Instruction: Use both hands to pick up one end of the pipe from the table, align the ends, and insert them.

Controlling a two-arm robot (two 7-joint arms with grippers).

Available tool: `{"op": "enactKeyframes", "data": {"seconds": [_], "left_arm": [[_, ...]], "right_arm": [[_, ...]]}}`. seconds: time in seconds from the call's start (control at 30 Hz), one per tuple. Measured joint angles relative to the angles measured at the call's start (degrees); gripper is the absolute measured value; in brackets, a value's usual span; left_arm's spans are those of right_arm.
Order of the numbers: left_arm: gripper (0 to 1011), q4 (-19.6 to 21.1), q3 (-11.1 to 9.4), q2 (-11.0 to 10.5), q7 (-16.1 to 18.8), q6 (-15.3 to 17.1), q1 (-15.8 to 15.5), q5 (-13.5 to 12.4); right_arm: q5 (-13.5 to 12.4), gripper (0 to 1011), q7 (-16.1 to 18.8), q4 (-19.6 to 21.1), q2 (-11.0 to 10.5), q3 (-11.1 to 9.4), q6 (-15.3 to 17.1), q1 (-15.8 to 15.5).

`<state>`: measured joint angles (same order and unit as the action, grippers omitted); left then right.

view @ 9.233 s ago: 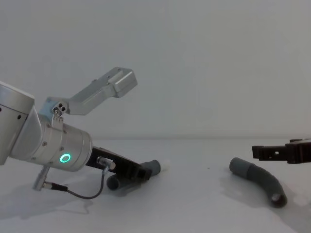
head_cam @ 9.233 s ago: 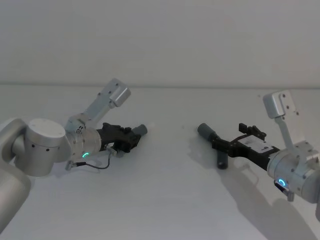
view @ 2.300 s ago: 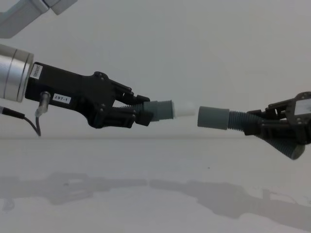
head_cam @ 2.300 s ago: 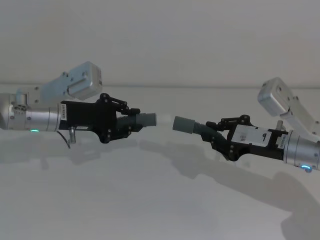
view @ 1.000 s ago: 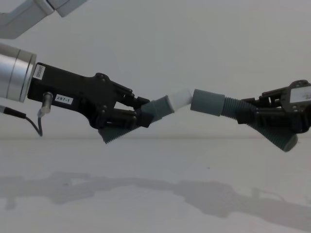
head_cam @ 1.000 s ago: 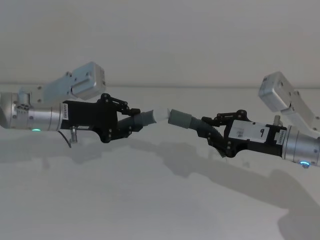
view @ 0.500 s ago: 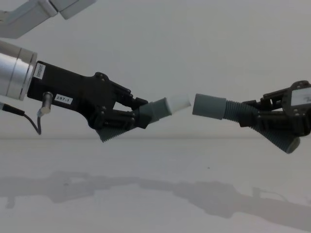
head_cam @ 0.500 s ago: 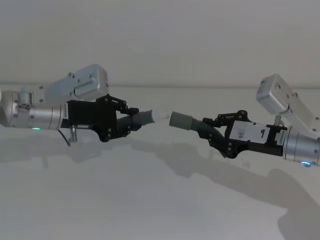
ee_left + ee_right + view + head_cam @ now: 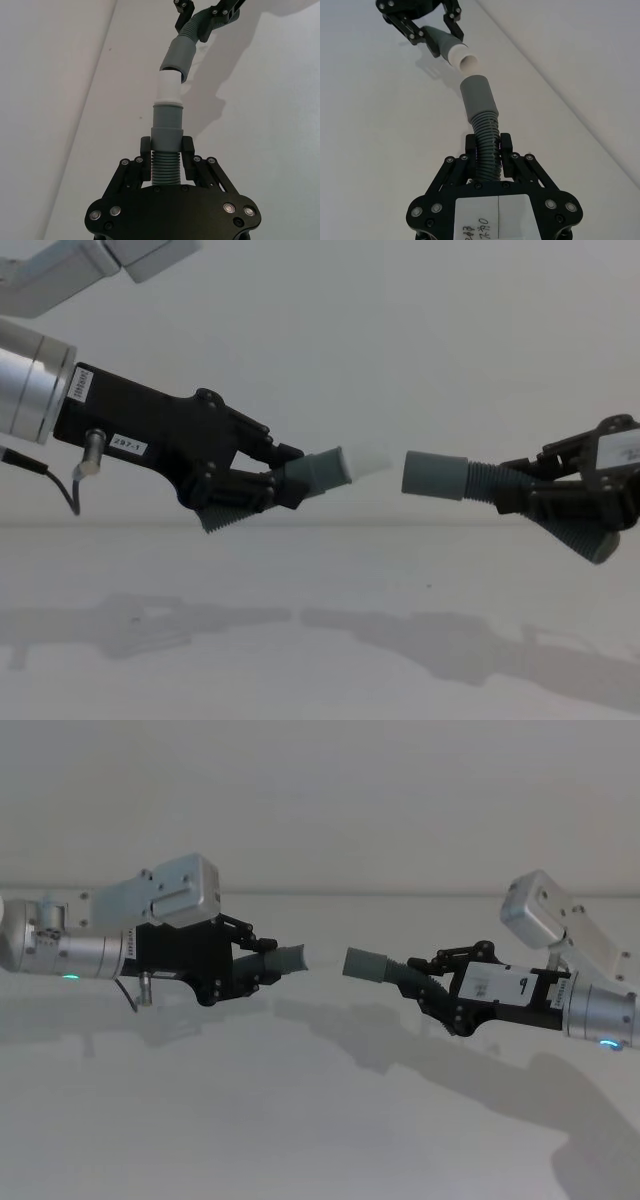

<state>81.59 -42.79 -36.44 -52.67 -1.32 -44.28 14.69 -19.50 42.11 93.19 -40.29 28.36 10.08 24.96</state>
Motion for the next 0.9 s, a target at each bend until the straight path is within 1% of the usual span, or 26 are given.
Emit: {"op": "enactKeyframes", "data": {"seconds": [0.17, 0.57, 0.9], "left_arm": [[348, 0.1, -0.3, -0.2, -0.1, -0.1, -0.3, -0.4], [348, 0.1, -0.8, -0.4, -0.3, 0.0, -0.5, -1.1], [348, 0.0, -1.3, -0.1, 1.4, 1.8, -0.9, -3.8]], "right_arm": [[0.4, 274, -0.4, -0.3, 0.0, 0.7, 0.7, 0.7], [0.3, 274, -0.6, -0.5, 0.0, 1.3, 1.4, 1.4], [0.2, 274, -0.9, -0.3, -0.5, 1.9, 1.4, 1.7]]}}
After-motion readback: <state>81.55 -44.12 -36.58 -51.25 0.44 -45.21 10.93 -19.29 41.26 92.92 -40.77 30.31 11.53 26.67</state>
